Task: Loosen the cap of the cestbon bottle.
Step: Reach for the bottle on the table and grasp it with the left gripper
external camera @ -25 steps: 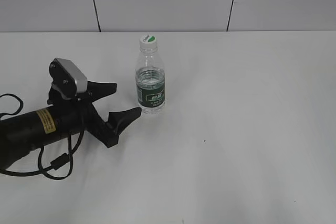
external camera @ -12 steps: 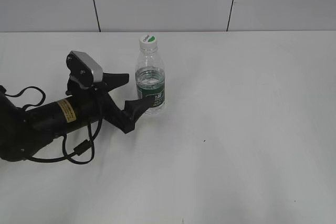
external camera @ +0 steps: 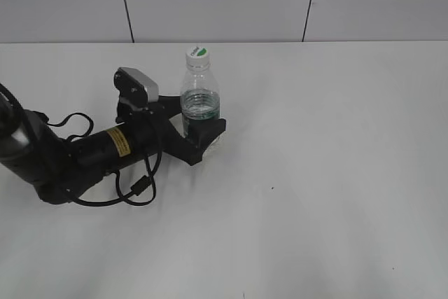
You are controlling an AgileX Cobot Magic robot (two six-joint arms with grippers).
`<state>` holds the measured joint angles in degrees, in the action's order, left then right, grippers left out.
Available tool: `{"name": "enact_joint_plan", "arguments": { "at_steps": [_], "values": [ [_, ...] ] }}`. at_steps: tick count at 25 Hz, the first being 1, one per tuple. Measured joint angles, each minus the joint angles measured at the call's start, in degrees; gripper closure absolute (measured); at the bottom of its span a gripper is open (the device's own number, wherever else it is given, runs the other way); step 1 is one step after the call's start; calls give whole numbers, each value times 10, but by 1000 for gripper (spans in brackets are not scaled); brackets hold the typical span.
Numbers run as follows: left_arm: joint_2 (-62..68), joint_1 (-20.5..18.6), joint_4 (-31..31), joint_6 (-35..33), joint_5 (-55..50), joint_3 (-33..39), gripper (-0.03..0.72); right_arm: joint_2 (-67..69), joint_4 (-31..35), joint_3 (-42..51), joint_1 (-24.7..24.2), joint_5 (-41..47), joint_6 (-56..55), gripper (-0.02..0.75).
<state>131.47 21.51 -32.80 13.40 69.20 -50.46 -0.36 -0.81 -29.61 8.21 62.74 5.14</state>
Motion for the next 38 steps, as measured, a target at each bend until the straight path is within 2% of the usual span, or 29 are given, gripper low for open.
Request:
{"name": "enact_joint_plan", "arguments": {
  "at_steps": [5,21,24,29,38],
  "values": [
    [20,8,0,3,0,-29,98,0,0,0,0,0,0,202],
    [22,10,16,3,0,-42,113,0,0,0,0,0,0,202],
    [22,10,17,3,0,-42,148,0,0,0,0,0,0,202],
    [22,11,14,3,1,-42,279,0,0,0,0,0,0,202],
    [22,12,8,3,1,-42,285,0,0,0,0,0,0,202]
  ]
}}
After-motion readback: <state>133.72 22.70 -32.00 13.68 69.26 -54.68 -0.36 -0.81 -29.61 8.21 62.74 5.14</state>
